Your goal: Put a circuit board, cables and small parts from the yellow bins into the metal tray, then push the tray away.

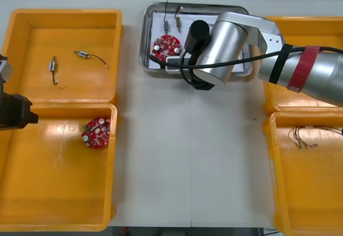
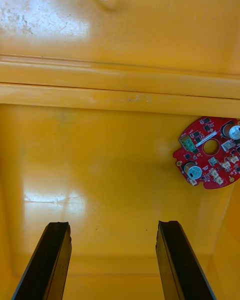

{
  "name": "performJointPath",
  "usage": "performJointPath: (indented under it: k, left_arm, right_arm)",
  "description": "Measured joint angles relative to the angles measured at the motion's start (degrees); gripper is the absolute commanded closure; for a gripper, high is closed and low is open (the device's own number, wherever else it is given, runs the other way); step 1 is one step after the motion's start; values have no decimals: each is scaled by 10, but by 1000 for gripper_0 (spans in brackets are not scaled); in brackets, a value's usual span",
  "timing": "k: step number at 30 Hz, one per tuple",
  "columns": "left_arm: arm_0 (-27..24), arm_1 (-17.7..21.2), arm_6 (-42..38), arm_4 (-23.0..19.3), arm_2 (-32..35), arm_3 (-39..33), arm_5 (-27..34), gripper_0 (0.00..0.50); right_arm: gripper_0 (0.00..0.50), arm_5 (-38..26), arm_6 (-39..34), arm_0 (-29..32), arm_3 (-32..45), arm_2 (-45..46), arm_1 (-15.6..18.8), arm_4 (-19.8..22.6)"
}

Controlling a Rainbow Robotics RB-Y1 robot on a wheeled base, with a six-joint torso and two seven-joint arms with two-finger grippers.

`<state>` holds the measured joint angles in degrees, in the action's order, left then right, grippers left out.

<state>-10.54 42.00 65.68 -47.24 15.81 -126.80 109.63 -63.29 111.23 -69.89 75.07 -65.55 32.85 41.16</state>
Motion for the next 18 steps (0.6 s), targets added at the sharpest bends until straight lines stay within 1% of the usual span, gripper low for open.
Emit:
performJointPath:
  k: [2,4,5,11,18]
  left_arm:
    - [0,0,0,0,0,0,0,0]
    - [0,0,0,0,0,0,0,0]
    - [0,0,0,0,0,0,0,0]
    - [0,0,0,0,0,0,0,0]
    - [0,0,0,0,0,0,0,0]
  right_arm:
    - [360,0,0,0,0,0,0,0]
    - [68,0,0,0,0,0,0,0]
    - [0,0,0,0,-1,0,0,0]
    - [0,-3,1,0,-2,3,0,0]
    - [0,-52,22,0,7,35,-2,1]
